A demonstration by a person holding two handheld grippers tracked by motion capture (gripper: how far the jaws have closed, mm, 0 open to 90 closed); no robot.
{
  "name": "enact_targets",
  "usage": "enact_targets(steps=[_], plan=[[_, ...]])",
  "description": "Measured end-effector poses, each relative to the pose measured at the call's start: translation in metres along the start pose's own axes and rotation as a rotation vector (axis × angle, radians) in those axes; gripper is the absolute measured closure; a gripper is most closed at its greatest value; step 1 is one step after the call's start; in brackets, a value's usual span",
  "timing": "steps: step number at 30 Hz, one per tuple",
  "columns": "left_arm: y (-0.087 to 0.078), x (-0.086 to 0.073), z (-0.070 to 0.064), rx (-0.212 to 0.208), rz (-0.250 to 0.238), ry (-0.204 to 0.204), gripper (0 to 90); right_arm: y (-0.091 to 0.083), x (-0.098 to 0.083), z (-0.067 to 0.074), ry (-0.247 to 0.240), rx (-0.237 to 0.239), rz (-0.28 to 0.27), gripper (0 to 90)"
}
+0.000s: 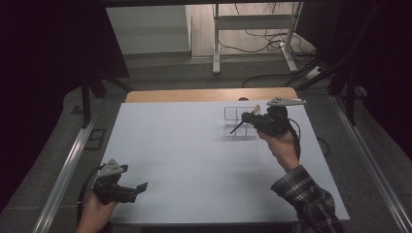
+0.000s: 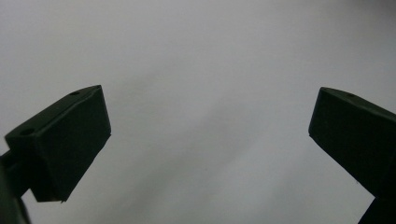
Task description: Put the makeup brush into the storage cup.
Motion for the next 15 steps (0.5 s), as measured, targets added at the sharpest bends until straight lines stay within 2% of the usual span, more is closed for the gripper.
enact_targets(steps=[7,15], plan=[[0.0,0.0,-0.001,0.0,0.005,0.01,0.0,0.003,0.007,-0.006,-0.002,-0.013,-0.013,84.0],[-0.001,0.001,0.0,0.001,-0.003,0.004,0.0,0.005,0.018,-0.012,-0.007,-0.032,-0.04,84.0]])
Point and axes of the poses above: each handheld gripper's, and its own axes: y roughly forward along the jaws, x roughly out of its top, z roughly to its left, the point moved 9 cm from there along y, roughly forward along the jaws, and after that the axes turned 11 degrees about -z, right-handed, at the moved point
